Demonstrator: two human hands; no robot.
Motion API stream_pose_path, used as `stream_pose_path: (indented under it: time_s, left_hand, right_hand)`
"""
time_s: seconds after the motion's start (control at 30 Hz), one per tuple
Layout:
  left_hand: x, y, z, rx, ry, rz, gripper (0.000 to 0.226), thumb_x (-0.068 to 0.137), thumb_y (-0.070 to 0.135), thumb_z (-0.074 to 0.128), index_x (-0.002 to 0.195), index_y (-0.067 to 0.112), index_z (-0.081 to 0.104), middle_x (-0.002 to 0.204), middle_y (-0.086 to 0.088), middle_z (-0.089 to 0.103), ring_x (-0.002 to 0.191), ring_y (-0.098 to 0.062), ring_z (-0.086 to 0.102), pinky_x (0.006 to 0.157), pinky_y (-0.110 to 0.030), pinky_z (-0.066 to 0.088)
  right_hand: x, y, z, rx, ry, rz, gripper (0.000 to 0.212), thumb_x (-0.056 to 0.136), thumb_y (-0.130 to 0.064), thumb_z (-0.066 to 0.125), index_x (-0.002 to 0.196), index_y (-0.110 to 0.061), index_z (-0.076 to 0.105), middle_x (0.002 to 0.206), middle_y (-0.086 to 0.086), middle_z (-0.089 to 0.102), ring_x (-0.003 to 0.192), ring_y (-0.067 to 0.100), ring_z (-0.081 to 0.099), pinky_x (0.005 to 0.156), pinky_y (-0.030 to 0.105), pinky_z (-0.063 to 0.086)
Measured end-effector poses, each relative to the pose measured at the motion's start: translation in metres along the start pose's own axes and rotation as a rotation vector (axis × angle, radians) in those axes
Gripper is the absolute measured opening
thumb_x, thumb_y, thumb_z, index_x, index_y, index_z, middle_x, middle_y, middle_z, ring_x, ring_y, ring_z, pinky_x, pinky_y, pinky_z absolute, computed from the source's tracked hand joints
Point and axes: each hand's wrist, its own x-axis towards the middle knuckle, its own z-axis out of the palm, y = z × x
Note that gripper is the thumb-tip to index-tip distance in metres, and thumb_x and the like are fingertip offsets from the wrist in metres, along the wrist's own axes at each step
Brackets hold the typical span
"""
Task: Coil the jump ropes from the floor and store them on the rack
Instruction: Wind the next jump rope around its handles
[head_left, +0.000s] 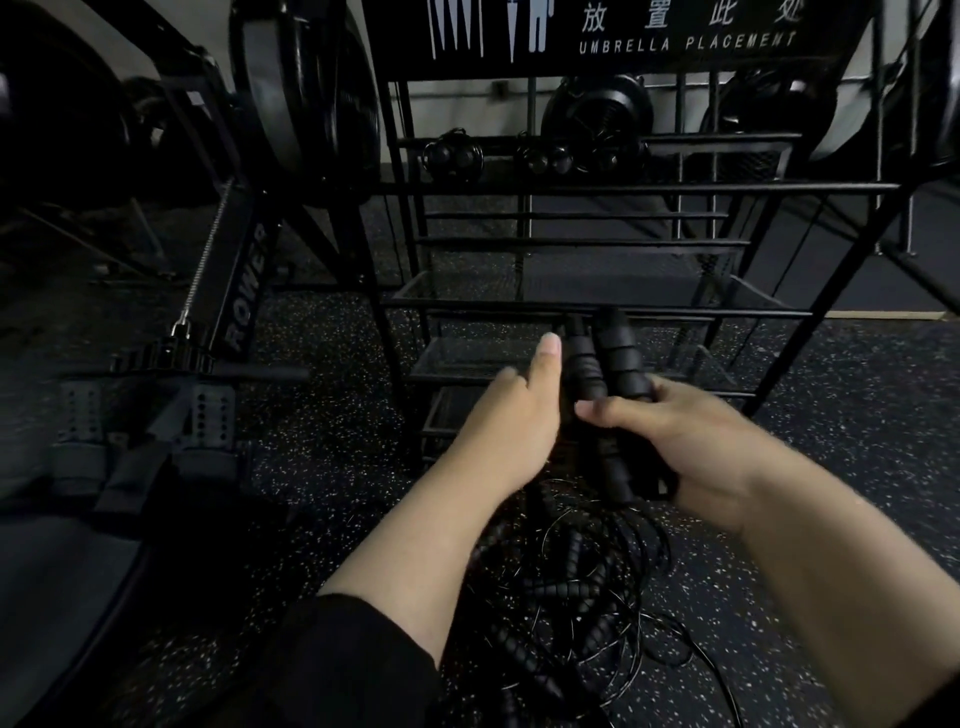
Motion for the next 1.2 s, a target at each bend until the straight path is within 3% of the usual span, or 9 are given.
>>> stream_pose_path:
  time_s: [0.1,0.17,0.27,0.37,0.5,0.7,0.83,0.97,1.2]
  left_hand:
    - [0.009,-0.008,-0.02,-0.036,0.076,0.174,0.04,0.108,0.031,0.039,0.147,0.03,0.049,0.147,0.004,0.05,0.127,-0.006,0.051,0.107,-0.026,0.039]
    - [0.009,-0.014,-0.023,-0.072,-0.093,0.251,0.057,0.103,0.011,0.052,0.153,0.033,0.038,0.145,0.011,0.05,0.12,0.008,0.049,0.107,-0.019,0.039]
    - [0.004,-0.013,-0.016,-0.154,-0.163,0.372,0.042,0.095,-0.006,0.062,0.136,0.003,0.057,0.13,-0.005,0.064,0.104,0.004,0.059,0.095,-0.008,0.043]
    - [0.0,-0.003,-0.013,-0.171,-0.072,0.315,0.011,0.096,0.005,0.064,0.09,0.01,0.071,0.082,0.0,0.07,0.074,-0.001,0.063,0.071,-0.009,0.044]
    - [-0.003,-0.01,-0.017,-0.1,-0.062,0.26,0.02,0.102,0.029,0.06,0.088,0.021,0.072,0.06,0.011,0.06,0.059,-0.012,0.063,0.065,-0.025,0.047]
    - [0.0,-0.03,-0.032,0.113,-0.101,0.135,0.022,0.105,0.026,0.055,0.098,0.013,0.071,0.073,-0.004,0.066,0.06,-0.006,0.06,0.058,-0.018,0.043]
    - [0.002,-0.044,-0.042,0.3,-0.041,0.083,0.025,0.104,0.028,0.055,0.095,0.011,0.072,0.083,-0.004,0.074,0.071,-0.019,0.066,0.07,-0.035,0.052]
    - [-0.003,-0.029,-0.056,0.162,0.231,0.214,0.032,0.107,0.033,0.047,0.087,0.019,0.067,0.073,0.0,0.074,0.061,-0.018,0.06,0.062,-0.034,0.048]
    - [-0.016,0.005,-0.077,-0.14,0.478,0.45,0.024,0.107,0.029,0.048,0.096,0.033,0.068,0.062,0.017,0.053,0.056,-0.008,0.055,0.06,-0.032,0.052]
  right_hand:
    - [-0.019,-0.016,-0.01,-0.264,-0.048,-0.063,0.019,0.084,-0.006,0.074,0.099,-0.009,0.063,0.084,0.019,0.073,0.066,0.03,0.069,0.053,0.035,0.057]
    - [-0.033,-0.026,-0.014,-0.371,-0.142,-0.084,0.026,0.08,-0.005,0.079,0.099,-0.006,0.061,0.088,0.025,0.072,0.065,0.032,0.068,0.052,0.034,0.056]
    - [-0.051,-0.034,-0.019,-0.412,-0.25,-0.096,0.033,0.073,-0.006,0.08,0.099,-0.004,0.059,0.086,0.026,0.071,0.062,0.035,0.067,0.049,0.034,0.055]
    - [-0.062,-0.04,-0.023,-0.368,-0.211,-0.188,0.028,0.069,-0.01,0.079,0.094,-0.011,0.066,0.084,0.024,0.071,0.06,0.036,0.066,0.056,0.044,0.056]
    - [-0.069,-0.046,-0.025,-0.257,-0.025,-0.35,0.036,0.063,-0.005,0.082,0.093,-0.01,0.062,0.08,0.018,0.072,0.057,0.03,0.066,0.052,0.039,0.055]
    - [-0.07,-0.048,-0.027,-0.086,0.215,-0.469,0.022,0.082,-0.011,0.072,0.101,-0.015,0.061,0.081,0.012,0.072,0.064,0.026,0.068,0.051,0.031,0.055]
    - [-0.069,-0.052,-0.027,-0.027,0.296,-0.556,0.012,0.093,-0.011,0.067,0.099,-0.019,0.061,0.083,0.008,0.073,0.068,0.027,0.069,0.059,0.04,0.057]
    - [-0.069,-0.051,-0.024,0.042,0.295,-0.562,0.014,0.093,-0.009,0.069,0.1,-0.017,0.06,0.083,0.009,0.073,0.071,0.029,0.071,0.072,0.046,0.061]
    - [-0.065,-0.044,-0.016,0.001,0.255,-0.45,0.016,0.091,-0.008,0.071,0.099,-0.015,0.06,0.084,0.014,0.072,0.067,0.029,0.069,0.061,0.038,0.059]
